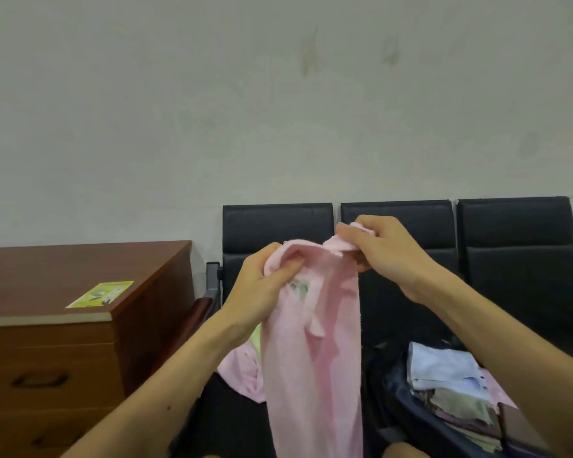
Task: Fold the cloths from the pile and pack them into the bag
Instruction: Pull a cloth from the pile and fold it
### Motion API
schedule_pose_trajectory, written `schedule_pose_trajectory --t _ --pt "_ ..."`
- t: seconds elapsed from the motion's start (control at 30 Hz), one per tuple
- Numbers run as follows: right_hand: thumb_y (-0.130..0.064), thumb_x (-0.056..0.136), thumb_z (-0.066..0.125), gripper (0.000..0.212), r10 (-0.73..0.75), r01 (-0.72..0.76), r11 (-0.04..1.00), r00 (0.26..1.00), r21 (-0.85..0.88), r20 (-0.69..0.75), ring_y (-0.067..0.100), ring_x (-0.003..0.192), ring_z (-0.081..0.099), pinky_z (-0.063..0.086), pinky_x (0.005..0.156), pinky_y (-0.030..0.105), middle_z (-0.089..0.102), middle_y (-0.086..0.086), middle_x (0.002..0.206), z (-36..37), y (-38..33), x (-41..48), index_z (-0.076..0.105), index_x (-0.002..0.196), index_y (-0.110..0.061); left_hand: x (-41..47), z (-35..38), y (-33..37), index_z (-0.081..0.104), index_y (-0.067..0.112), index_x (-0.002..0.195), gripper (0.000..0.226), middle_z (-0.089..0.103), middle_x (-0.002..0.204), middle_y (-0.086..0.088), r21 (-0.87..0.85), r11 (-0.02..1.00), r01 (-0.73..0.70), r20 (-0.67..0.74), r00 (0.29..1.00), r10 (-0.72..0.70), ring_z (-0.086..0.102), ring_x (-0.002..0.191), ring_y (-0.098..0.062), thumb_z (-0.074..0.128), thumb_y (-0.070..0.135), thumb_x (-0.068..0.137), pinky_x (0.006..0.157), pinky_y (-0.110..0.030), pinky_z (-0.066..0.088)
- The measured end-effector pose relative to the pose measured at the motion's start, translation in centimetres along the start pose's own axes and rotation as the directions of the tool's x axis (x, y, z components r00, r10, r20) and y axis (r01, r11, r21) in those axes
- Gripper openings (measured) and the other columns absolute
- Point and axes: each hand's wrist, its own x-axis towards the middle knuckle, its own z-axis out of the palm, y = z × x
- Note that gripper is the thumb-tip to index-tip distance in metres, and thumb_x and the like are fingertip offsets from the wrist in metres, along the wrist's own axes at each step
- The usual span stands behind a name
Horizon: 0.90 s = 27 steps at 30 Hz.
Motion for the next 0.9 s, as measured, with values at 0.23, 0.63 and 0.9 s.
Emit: schedule_pose_trajectory --t 0.23,0.63,0.9 --pt "-0.021 0.095 0.059 0.029 0.151 -0.096 0.940 0.978 0.326 -0.145 0.018 0.070 0.056 0.044 0.067 0.031 0.060 0.002 0.064 0.0 0.6 -0.4 0.059 0.069 -0.010 -0.3 -2.2 -0.1 0.068 0.016 0.115 0.031 0.075 0.101 -0.006 -0.191 0.948 0.254 -0.241 0.924 -0.296 0.071 0.094 -0.020 0.052 0.038 0.102 0.074 -0.031 0.057" --pt "-0.019 0.087 0.073 0.011 0.064 -0.007 0.984 0.945 -0.175 0.321 0.011 0.083 0.067 0.052 0.071 0.017 0.074 0.009 0.093 -5.9 -0.2 -2.3 0.075 0.093 -0.010 -0.7 -8.2 -0.3 0.063 0.009 0.124 0.041 0.069 0.115 -0.008 -0.080 0.953 0.292 -0.392 0.870 -0.299 0.065 0.105 -0.024 0.049 0.041 0.102 0.082 -0.034 0.052" --pt "-0.026 0.099 0.058 0.013 0.026 -0.031 0.996 0.998 -0.086 -0.061 0.008 0.091 0.063 0.047 0.073 0.025 0.068 -0.006 0.099 -6.3 -0.3 -1.9 0.067 0.090 -0.027 -1.6 -8.8 0.1 0.065 0.012 0.080 0.040 0.067 0.067 0.009 0.036 0.968 0.250 -0.367 0.904 -0.219 0.059 0.067 -0.008 0.047 0.039 0.104 0.062 -0.024 0.047"
